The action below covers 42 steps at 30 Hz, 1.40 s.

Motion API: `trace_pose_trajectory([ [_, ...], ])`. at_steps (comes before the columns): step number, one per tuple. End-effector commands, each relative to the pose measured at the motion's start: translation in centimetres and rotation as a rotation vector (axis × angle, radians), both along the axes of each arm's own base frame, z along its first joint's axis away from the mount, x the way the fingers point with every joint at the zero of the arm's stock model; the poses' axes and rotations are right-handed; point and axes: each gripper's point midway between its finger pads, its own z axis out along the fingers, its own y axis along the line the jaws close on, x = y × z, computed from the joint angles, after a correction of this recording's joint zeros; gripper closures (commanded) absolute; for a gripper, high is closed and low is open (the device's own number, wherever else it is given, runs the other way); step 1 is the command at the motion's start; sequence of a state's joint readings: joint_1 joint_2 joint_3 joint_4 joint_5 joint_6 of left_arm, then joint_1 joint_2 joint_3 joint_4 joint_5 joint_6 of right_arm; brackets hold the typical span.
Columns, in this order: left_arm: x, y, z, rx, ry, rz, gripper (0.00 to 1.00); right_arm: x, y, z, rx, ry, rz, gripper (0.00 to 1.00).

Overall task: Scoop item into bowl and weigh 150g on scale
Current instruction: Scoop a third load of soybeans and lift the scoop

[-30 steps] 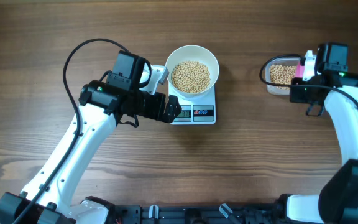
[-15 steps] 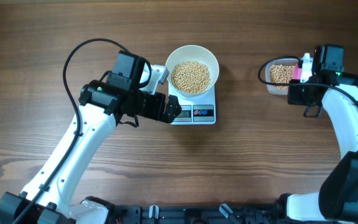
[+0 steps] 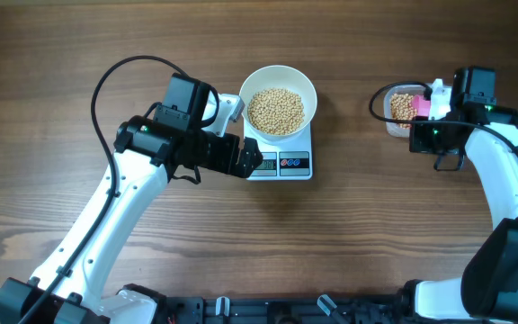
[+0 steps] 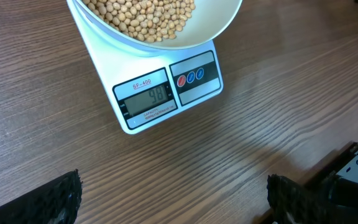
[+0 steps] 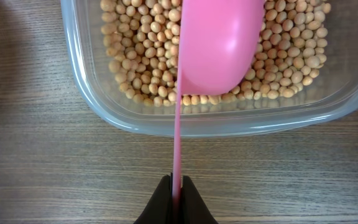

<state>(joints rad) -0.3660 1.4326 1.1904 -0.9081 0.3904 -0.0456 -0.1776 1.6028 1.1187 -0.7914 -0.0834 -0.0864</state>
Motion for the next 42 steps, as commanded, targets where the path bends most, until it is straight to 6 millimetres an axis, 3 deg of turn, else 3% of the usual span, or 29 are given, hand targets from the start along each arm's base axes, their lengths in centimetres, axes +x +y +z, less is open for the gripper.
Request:
trace_pose_trajectory([
  [1, 0.1, -0.2, 0.1, -0.006, -0.007, -0.016, 0.0, -0.3, 0.9, -0.9, 0.047, 0.023, 0.006, 0.96],
  [11, 0.1, -0.2, 0.1, -0.006, -0.007, -0.016, 0.0, 0.3, 2.3, -0.7, 0.128, -0.005, 0.031, 0.96],
  [14, 0.1, -0.2, 0.1, -0.006, -0.007, -0.016, 0.0, 0.4, 3.5, -1.0, 0.2, 0.001, 0.049, 0.96],
  [20, 0.1, -0.2, 0.1, -0.005, -0.007, -0.016, 0.0, 0.0, 3.9, -2.0, 0.233, 0.045, 0.029, 0.96],
  [26, 0.1, -0.2, 0.1, -0.006, -0.007, -0.016, 0.0, 0.1, 5.5, -1.4, 0.33, 0.032, 0.044, 0.96],
  [33, 0.1, -0.2, 0.1, -0.006, -0.007, -0.016, 0.0, 0.2, 5.7, -1.0, 0.416, 0.035, -0.032, 0.96],
  [42, 0.1, -0.2, 0.1, -0.006, -0.007, -0.016, 0.0, 0.6, 5.7, 1.5, 0.669, -0.027, -0.069, 0.96],
])
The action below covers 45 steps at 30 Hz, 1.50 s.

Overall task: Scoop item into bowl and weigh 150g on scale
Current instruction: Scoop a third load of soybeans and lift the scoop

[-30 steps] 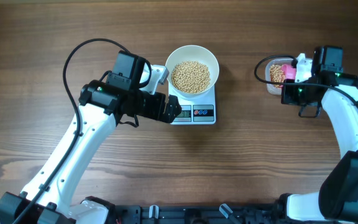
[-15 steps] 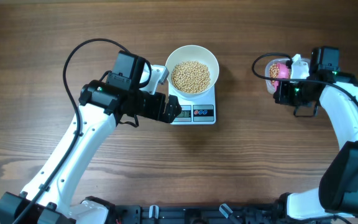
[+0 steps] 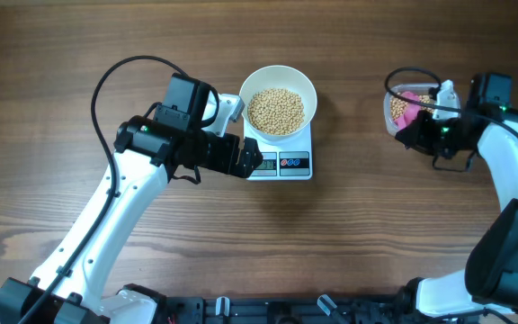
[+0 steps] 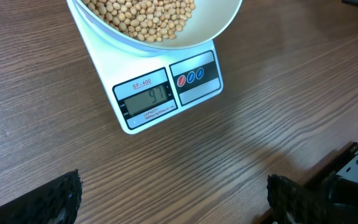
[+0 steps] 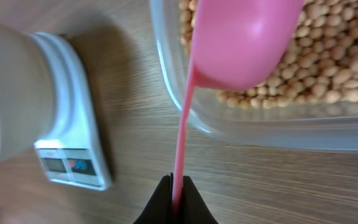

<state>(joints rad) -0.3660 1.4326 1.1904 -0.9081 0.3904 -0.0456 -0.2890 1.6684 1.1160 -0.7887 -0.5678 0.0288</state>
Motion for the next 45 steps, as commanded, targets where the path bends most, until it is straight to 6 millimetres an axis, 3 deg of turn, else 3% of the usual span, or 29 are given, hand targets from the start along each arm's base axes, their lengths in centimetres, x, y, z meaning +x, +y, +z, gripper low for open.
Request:
trace_pose_trajectory([
  [1, 0.1, -0.2, 0.1, -0.005, -0.007, -0.016, 0.0, -0.2, 1.5, 1.1, 0.166, -0.018, 0.006, 0.96],
  [16, 0.1, -0.2, 0.1, -0.005, -0.007, -0.016, 0.0, -0.8, -2.6, 1.8, 0.249, -0.012, -0.15, 0.96],
  [28, 0.1, -0.2, 0.1, -0.006, -0.007, -0.017, 0.0, -2.9, -6.0, 2.8, 0.328, -0.054, -0.21, 0.96],
  [45, 0.1, -0.2, 0.1, -0.006, -0.007, -0.016, 0.0, -2.8, -4.2, 7.1, 0.533, -0.261, -0.109, 0.96],
])
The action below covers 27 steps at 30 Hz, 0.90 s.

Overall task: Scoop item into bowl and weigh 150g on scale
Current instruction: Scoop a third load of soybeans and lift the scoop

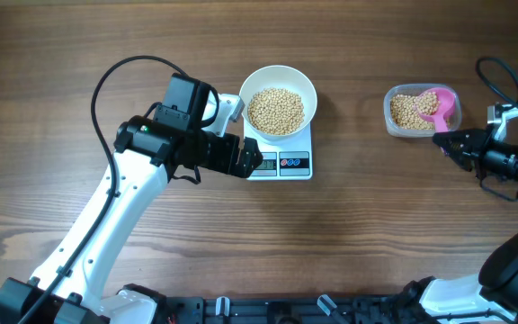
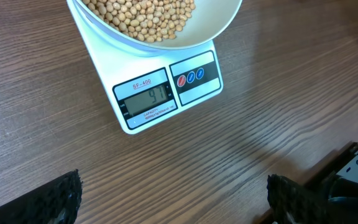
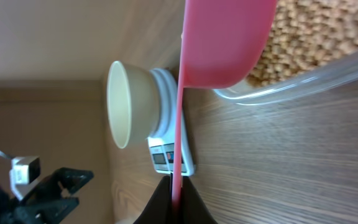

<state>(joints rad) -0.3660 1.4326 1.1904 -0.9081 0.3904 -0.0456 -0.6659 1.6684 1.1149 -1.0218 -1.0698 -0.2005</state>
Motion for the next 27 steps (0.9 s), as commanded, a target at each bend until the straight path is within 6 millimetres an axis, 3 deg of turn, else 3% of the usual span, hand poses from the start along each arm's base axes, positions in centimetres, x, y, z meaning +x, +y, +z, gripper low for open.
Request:
trace_pose_trajectory([
  [1, 0.1, -0.2, 0.1, -0.006, -0.007, -0.016, 0.0, 0.3, 1.0, 2.0, 0.094, -0.129, 0.032, 0.96],
  [4, 0.1, -0.2, 0.1, -0.006, -0.007, -0.016, 0.0, 0.2, 1.9, 4.1, 0.174, -0.215, 0.044, 0.96],
  [11, 0.1, -0.2, 0.1, -0.006, -0.007, -0.016, 0.0, -1.2, 3.2, 6.1, 0.177, -0.247, 0.066, 0.96],
  [17, 0.1, -0.2, 0.1, -0.006, -0.007, -0.016, 0.0, -2.2, 4.2, 9.3, 0.219, -0.298, 0.054, 0.96],
  [27, 0.1, -0.2, 0.1, -0.006, -0.007, -0.016, 0.0, -3.1, 5.9, 10.1, 0.254, -0.255, 0.078, 0.96],
])
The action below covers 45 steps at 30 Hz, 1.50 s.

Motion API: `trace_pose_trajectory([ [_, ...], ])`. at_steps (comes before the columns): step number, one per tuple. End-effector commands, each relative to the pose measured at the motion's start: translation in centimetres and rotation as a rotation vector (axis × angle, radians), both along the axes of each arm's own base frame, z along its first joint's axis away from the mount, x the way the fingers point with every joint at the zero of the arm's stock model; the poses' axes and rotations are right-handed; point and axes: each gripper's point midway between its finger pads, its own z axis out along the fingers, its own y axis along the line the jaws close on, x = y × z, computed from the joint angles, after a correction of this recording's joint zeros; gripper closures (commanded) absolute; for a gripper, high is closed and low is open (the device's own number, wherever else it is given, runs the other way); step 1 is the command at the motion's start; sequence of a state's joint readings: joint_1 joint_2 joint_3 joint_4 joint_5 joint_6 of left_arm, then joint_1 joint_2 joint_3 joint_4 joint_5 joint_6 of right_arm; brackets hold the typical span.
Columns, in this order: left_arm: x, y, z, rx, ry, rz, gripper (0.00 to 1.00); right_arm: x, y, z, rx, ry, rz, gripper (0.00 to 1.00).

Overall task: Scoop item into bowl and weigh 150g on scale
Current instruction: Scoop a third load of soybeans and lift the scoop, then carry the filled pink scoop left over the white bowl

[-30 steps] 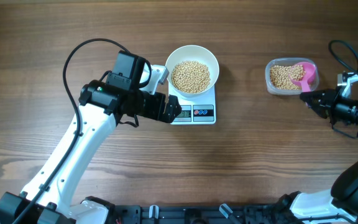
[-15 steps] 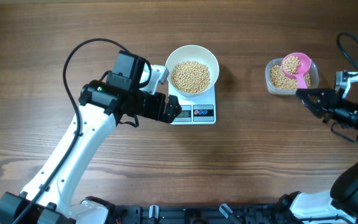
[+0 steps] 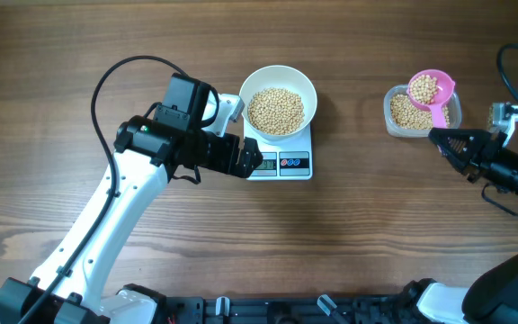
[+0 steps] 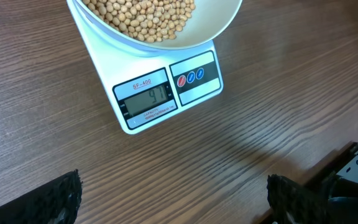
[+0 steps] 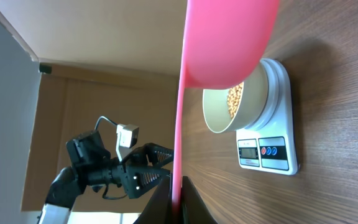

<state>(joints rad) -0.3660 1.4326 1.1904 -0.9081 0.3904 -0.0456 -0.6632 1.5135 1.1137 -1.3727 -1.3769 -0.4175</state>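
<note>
A white bowl (image 3: 279, 101) of soybeans sits on the white scale (image 3: 281, 164); its display (image 4: 146, 102) reads about 97. At the right, a clear tub (image 3: 410, 115) holds more beans. My right gripper (image 3: 441, 138) is shut on the handle of the pink scoop (image 3: 430, 89), which is lifted above the tub with beans in its cup. From the right wrist the scoop (image 5: 225, 37) shows from beneath, with the bowl (image 5: 234, 102) beyond it. My left gripper (image 3: 238, 159) is open just left of the scale, nothing between its fingers (image 4: 61, 196).
Wooden table (image 3: 376, 234) all round. The left arm (image 3: 124, 207) stretches from the front left to the scale. A black cable (image 3: 511, 67) loops at the far right edge.
The scoop was low in the tub; now it is raised above the tub, level, with beans in its cup. The left arm and the scale reading are unchanged.
First the right gripper held the scoop over the beans in the tub, the scale reading about 98. Then the scoop was tilted at the tub's edge, then dipped low into the beans. Now it is lifted, loaded. The left arm stayed put.
</note>
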Motion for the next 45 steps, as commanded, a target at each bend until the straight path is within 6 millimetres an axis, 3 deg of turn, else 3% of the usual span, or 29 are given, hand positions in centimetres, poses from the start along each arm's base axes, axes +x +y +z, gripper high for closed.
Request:
trace_pose_trajectory([
  [1, 0.1, -0.2, 0.1, -0.006, -0.007, -0.016, 0.0, -0.1, 1.9, 1.1, 0.016, -0.056, 0.054, 0.96],
  [6, 0.1, -0.2, 0.1, -0.006, -0.007, -0.016, 0.0, -0.5, 6.1, 1.1, 0.027, -0.047, 0.197, 0.96],
  [14, 0.1, -0.2, 0.1, -0.006, -0.007, -0.016, 0.0, -0.3, 8.1, 0.9, 0.048, -0.002, 0.259, 0.96],
  [19, 0.1, -0.2, 0.1, -0.005, -0.007, -0.017, 0.0, 1.9, 9.5, -0.4, 0.015, 0.126, 0.269, 0.96],
  [27, 0.1, -0.2, 0.1, -0.006, -0.007, -0.016, 0.0, 6.0, 16.7, -1.8, -0.182, 0.128, 0.28, 0.96],
  [32, 0.1, -0.2, 0.1, -0.006, -0.007, -0.016, 0.0, 7.0, 17.4, -2.8, -0.29, 0.093, 0.236, 0.96],
  [45, 0.1, -0.2, 0.1, -0.006, -0.007, -0.016, 0.0, 7.9, 20.0, -6.2, -0.843, -0.234, 0.283, 0.96],
])
